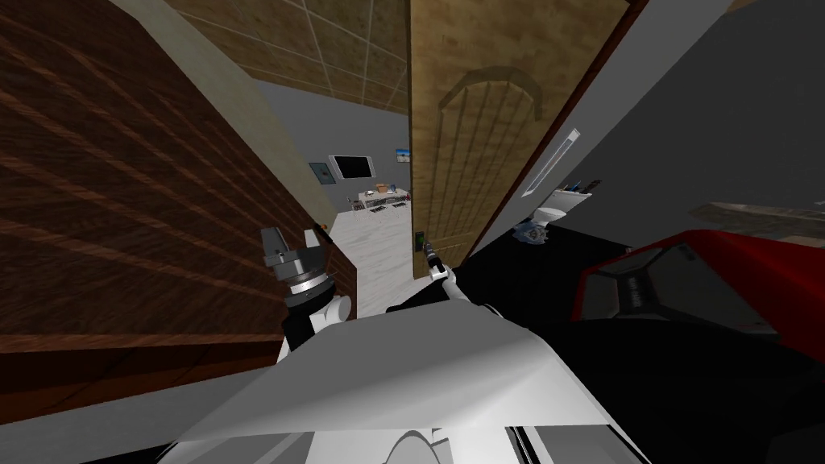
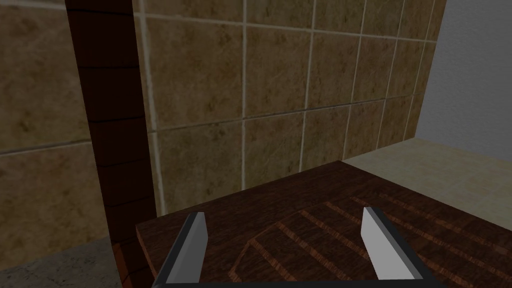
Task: Push the door open
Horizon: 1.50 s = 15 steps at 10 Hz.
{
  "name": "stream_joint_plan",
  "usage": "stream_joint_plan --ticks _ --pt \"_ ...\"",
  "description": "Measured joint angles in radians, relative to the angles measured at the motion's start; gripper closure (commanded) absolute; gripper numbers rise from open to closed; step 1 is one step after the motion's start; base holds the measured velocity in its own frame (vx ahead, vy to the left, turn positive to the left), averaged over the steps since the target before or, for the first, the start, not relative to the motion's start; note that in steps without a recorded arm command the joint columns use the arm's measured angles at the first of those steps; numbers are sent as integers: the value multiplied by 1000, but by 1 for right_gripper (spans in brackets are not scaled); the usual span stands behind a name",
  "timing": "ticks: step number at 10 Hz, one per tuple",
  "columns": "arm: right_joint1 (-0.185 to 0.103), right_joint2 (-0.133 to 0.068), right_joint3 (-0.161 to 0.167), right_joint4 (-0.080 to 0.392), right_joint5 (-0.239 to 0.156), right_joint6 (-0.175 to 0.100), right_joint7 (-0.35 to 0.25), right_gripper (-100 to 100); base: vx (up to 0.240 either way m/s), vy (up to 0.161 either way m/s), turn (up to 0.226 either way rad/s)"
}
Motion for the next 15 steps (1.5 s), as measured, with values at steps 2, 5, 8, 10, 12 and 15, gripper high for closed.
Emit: stream_joint_plan --ticks 2,5,8,10,12,15 --pt "-3 5 -6 7 0 -8 3 -100 171 29 16" --pt "-6 5 -7 5 0 -10 3 100 -25 -6 1" --pt "-1 5 -6 9 0 -7 4 100 -12 -1 -3" --pt "4 6 -11 14 0 -5 7 100 131 66 -53" --pt "5 6 -25 25 -1 -4 14 100 182 75 -36" --pt "-16 -4 -54 38 -6 -12 18 100 174 97 -49"
